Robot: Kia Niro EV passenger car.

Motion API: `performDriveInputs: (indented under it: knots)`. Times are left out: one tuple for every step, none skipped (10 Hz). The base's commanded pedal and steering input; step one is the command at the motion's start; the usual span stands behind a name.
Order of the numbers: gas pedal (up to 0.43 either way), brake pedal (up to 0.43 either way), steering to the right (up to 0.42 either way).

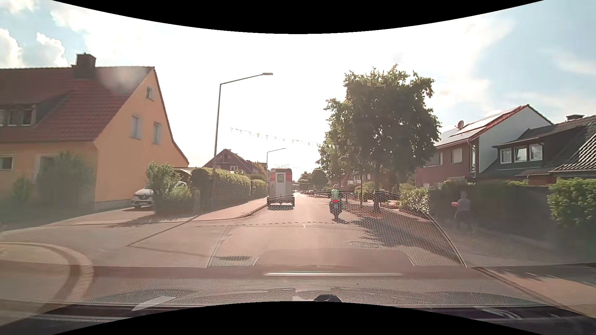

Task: Follow the waypoints while adhering to traffic rules and regulations

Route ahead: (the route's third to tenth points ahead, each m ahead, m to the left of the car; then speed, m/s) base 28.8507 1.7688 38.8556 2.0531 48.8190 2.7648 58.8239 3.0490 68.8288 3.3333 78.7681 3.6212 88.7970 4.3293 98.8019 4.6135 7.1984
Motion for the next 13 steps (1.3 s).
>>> performDriveInputs:
  knots:
    - [0.110,0.000,0.041]
    - [0.110,0.000,0.041]
    - [0.110,0.000,0.041]
    - [0.110,0.000,0.041]
    - [0.110,0.000,0.041]
    - [0.110,0.000,0.039]
    - [0.110,0.000,0.029]
    - [0.110,0.000,0.016]
    - [0.110,0.000,0.015]
    - [0.110,0.000,0.010]
    - [0.110,0.000,0.007]
    - [0.110,0.000,0.008]
    - [0.110,0.000,0.009]
